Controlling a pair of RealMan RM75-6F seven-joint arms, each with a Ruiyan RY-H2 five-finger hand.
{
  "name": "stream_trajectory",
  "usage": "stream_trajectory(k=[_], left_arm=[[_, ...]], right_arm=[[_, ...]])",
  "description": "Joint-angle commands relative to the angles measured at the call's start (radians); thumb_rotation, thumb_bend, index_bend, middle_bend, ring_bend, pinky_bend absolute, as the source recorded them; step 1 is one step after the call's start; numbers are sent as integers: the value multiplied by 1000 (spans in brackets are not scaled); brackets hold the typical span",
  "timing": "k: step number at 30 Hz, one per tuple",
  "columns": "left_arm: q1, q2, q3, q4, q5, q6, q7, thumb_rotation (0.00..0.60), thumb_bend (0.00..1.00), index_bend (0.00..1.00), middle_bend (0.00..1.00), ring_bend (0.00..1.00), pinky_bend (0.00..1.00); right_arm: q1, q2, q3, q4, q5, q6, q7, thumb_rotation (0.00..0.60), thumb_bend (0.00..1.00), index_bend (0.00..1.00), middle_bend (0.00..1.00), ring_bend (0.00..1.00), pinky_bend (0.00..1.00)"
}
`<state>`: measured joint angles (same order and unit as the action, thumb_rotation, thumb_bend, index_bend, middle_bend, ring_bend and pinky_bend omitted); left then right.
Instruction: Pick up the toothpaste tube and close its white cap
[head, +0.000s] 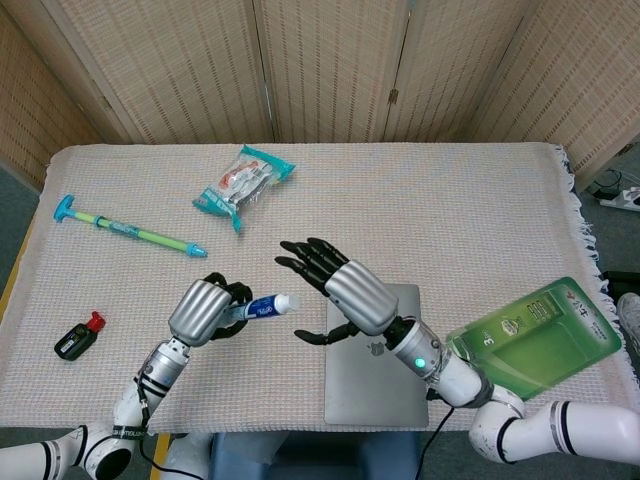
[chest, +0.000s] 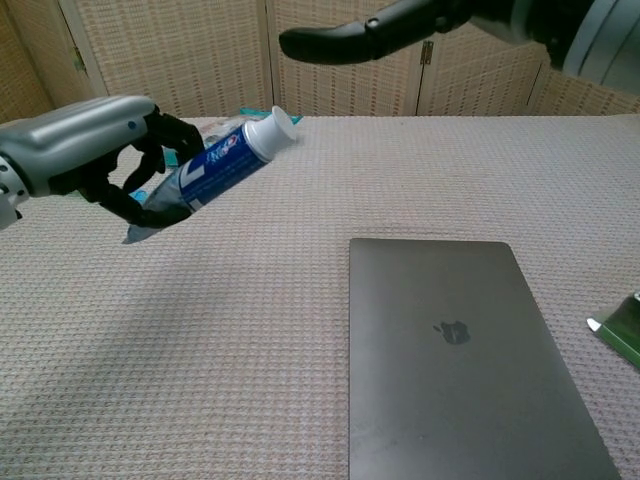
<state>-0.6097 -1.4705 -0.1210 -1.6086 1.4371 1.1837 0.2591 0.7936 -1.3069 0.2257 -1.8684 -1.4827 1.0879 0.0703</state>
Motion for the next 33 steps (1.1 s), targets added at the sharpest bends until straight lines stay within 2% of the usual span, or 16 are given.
stream_trajectory(k=[1, 5, 11, 15, 19, 24, 30, 32, 33], left_arm=[[7, 6, 10, 35, -112, -62, 116, 600, 791, 740, 891, 711, 366], [5, 0, 4, 49, -256, -112, 235, 600, 752, 615, 804, 631, 339], [-6, -43, -20, 81, -435, -117, 369, 600, 731, 460, 650, 504, 335], [-20, -56, -42, 57, -589, -114, 457, 600, 659, 291, 498, 383, 335], [-30, -53, -53, 31, -671, -106, 489, 600, 620, 172, 403, 308, 328], [-12, -1, -62, -42, -676, -96, 422, 600, 601, 95, 304, 225, 264], [64, 89, -65, -109, -560, -15, 260, 600, 601, 89, 289, 213, 208], [100, 113, -62, -107, -504, 34, 201, 600, 601, 111, 290, 212, 190], [112, 120, -57, -104, -480, 50, 179, 600, 601, 116, 290, 212, 183]], right_arm=[[-42, 49, -22, -3, -22, 34, 10, 348, 339, 0, 0, 0, 0], [-85, 89, -50, 5, -43, 69, 19, 344, 339, 0, 0, 0, 0], [-136, 131, -89, 20, -71, 103, 27, 343, 339, 0, 0, 0, 0], [-176, 161, -119, 33, -89, 129, 29, 341, 339, 0, 0, 0, 0], [-203, 182, -139, 53, -89, 135, 28, 340, 339, 0, 0, 0, 0], [-249, 217, -161, 76, -77, 155, 25, 338, 339, 0, 0, 0, 0], [-323, 260, -199, 102, -55, 186, 31, 343, 338, 0, 0, 0, 0], [-355, 270, -207, 111, -51, 216, 27, 374, 338, 0, 0, 0, 0], [-369, 274, -211, 114, -50, 230, 26, 425, 338, 0, 0, 0, 0]])
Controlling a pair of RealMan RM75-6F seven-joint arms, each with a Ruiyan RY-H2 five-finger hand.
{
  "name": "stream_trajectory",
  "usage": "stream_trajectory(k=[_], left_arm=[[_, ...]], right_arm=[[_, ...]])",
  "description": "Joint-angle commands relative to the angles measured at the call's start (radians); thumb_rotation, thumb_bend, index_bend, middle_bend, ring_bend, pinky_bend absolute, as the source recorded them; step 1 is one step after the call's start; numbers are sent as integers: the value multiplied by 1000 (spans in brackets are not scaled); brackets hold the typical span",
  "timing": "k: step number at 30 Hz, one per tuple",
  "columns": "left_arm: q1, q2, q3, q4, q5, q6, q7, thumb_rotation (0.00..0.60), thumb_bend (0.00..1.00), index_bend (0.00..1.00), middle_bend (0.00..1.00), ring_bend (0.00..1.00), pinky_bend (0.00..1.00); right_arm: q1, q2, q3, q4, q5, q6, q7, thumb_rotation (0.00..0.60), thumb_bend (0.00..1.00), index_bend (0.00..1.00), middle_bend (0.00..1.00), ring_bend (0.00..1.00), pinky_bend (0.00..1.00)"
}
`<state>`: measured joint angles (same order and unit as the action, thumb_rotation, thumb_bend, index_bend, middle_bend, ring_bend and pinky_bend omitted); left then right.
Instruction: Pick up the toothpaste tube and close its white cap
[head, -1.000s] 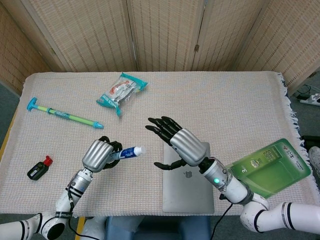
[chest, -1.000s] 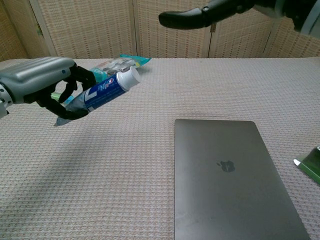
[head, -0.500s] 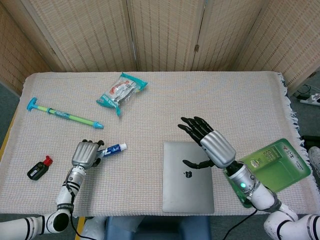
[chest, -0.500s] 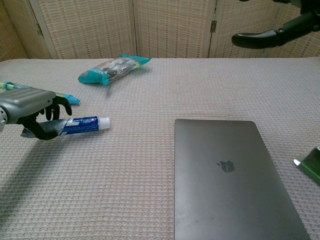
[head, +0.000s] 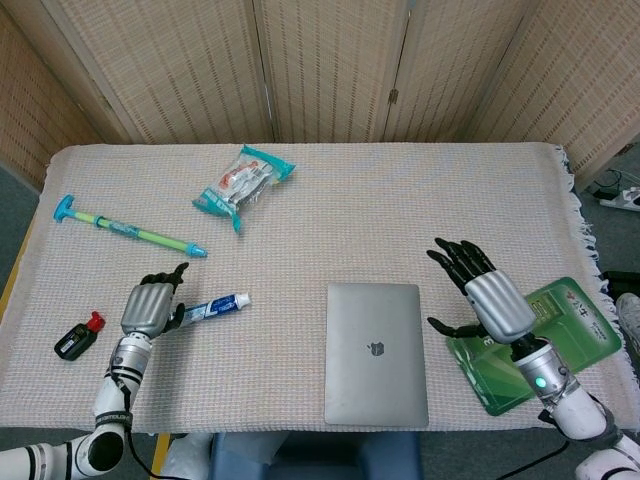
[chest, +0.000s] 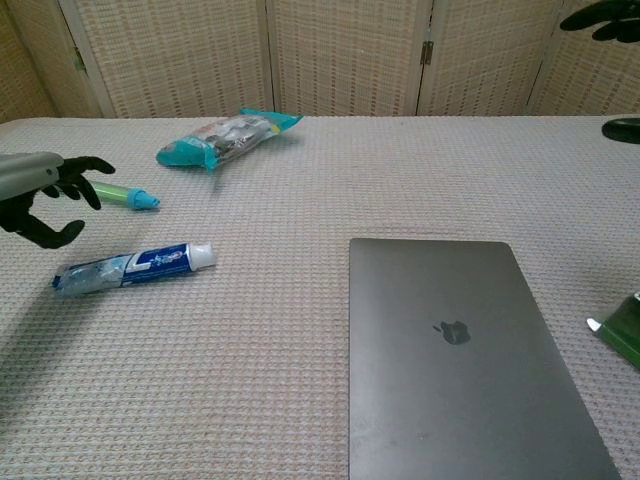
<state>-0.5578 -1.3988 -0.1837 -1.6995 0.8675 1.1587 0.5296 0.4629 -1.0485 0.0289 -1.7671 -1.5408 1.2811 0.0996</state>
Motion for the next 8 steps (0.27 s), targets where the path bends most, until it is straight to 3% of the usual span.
stream_trajectory(k=[1, 3, 8], left_arm=[[80, 57, 11, -6, 125, 103, -126, 600, 601, 124, 290, 212, 175], [113, 68, 18, 7, 178, 149, -181, 600, 600, 139, 289, 213, 168], [195, 107, 66, 44, 319, 254, -290, 600, 600, 188, 290, 219, 141]], right_arm=[[-59, 20, -18, 18, 9, 59, -6, 474, 338, 0, 0, 0, 0], [-89, 28, -26, 21, 13, 87, -3, 581, 338, 0, 0, 0, 0], [-157, 48, -50, 35, 18, 129, 13, 600, 339, 0, 0, 0, 0]])
